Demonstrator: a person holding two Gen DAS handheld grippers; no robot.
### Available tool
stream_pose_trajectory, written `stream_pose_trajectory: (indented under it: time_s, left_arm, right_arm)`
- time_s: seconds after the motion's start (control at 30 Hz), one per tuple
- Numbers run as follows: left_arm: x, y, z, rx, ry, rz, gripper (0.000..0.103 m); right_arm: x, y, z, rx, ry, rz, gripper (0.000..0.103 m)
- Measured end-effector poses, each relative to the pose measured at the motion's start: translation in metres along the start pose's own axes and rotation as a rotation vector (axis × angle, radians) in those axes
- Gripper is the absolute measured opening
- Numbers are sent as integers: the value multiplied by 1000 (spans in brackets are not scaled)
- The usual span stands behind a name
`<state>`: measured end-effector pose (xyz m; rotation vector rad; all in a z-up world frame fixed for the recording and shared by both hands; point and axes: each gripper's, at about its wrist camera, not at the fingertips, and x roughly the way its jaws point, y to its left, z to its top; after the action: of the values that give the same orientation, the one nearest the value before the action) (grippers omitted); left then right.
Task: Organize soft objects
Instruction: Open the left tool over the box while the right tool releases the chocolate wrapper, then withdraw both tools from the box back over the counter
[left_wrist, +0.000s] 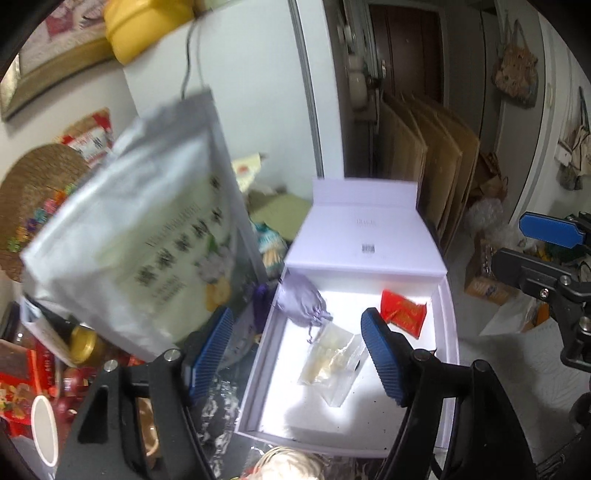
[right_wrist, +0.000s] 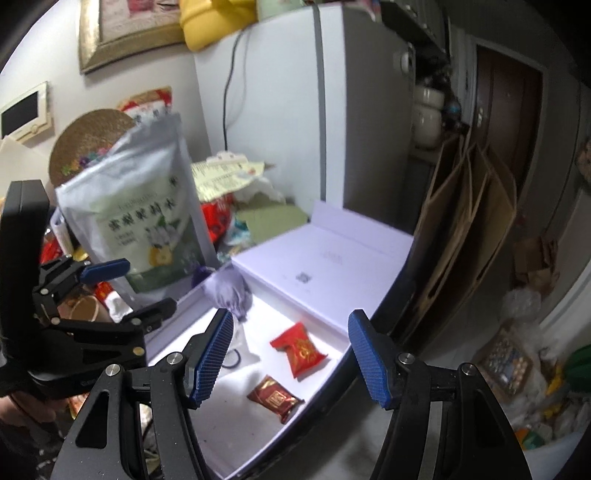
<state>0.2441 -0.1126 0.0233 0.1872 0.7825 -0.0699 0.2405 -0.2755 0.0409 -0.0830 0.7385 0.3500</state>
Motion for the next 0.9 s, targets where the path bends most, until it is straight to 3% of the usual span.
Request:
stream_pose_trajectory:
  time_s: [0.37, 0.9]
  left_arm:
    - [-82, 9, -14, 39, -134, 50, 72]
    - [-143, 23, -88, -37, -135, 47, 72]
  right_arm:
    - [-67, 33, -2, -95, -137, -35, 73]
    - [-120, 91, -50, -174, -195, 61, 78]
